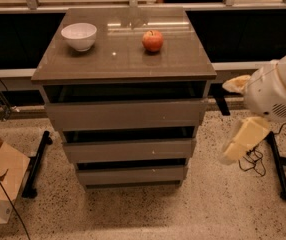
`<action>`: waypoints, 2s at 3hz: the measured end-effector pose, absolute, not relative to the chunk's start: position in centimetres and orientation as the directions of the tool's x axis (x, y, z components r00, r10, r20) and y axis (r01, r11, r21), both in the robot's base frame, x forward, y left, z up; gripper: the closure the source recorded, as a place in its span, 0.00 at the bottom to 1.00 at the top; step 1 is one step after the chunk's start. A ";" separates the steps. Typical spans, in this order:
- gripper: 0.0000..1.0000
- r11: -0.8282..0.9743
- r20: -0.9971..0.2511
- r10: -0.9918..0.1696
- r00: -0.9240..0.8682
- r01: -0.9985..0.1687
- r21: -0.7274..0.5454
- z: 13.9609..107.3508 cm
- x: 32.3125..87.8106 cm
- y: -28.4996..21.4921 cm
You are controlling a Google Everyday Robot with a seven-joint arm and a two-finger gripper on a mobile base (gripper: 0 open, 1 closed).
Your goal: Open middle drawer
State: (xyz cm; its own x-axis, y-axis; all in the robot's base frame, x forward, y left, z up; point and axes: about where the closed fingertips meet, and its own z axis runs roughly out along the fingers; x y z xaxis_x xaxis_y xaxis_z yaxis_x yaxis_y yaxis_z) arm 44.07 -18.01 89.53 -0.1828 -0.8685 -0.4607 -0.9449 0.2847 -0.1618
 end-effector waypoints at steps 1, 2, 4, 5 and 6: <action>0.00 0.333 -0.560 -0.807 -0.189 -0.928 -0.167 89.4 45.3 -16.2; 0.00 0.366 -0.535 -0.814 -0.224 -0.914 -0.175 88.8 45.1 -16.8; 0.00 0.463 -0.525 -0.785 -0.329 -0.874 -0.146 79.6 46.5 -14.0; 0.00 0.495 -0.557 -0.768 -0.317 -0.845 -0.202 80.3 48.2 -14.0; 0.00 0.495 -0.557 -0.768 -0.317 -0.845 -0.202 80.3 48.2 -14.0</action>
Offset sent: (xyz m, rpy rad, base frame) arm 0.0080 -0.0015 -0.0247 0.0327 -0.0226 -0.1308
